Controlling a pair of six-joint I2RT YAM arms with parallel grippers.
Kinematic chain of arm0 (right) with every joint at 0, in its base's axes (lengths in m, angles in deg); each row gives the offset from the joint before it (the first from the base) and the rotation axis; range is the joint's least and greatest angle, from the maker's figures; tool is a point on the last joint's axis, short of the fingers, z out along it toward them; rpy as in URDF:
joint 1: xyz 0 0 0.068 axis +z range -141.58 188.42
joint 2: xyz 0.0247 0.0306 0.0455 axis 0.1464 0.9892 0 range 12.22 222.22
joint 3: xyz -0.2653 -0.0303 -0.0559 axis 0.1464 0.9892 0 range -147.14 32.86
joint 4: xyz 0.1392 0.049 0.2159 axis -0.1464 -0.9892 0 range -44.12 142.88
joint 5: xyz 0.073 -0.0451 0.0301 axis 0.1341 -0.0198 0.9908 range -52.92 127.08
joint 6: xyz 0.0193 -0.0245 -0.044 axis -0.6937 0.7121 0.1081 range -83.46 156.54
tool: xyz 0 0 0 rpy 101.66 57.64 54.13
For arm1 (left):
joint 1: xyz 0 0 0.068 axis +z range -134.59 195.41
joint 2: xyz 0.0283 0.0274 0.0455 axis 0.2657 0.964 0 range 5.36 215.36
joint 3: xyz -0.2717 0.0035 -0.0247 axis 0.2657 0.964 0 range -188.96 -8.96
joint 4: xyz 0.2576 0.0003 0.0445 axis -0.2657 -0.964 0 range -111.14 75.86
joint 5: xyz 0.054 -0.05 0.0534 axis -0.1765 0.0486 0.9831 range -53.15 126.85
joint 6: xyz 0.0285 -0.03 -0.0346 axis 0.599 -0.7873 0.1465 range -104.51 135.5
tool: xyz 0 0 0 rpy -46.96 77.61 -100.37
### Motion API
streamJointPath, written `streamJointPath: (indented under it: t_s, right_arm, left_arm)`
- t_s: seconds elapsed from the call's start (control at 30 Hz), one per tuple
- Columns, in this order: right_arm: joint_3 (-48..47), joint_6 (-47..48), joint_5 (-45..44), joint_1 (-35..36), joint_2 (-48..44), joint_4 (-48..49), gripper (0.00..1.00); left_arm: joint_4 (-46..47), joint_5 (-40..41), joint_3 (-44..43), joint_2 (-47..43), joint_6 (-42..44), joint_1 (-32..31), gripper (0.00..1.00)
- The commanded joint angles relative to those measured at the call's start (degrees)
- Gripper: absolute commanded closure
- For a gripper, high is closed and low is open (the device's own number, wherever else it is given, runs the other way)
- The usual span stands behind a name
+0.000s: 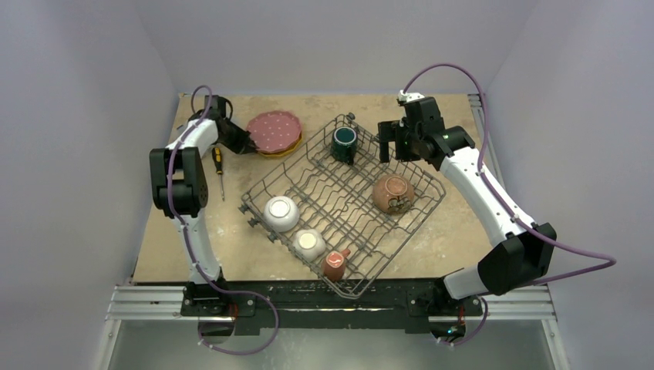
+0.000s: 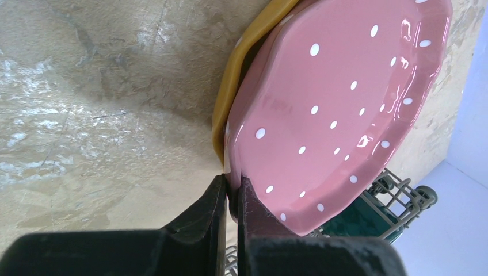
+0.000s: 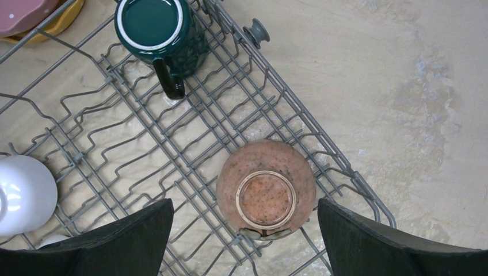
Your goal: Load the mixed dishes into the dish rack
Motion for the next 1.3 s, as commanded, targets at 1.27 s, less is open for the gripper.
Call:
streamJointPath:
  t_s: [1.27]
  right_arm:
    - [-1.21,-1.12,10.68,-0.18,-4.73,2.01,0.03]
  left_arm:
    - [3.76,-8.26,3.54,-32.37,2.16,0.1,1.0]
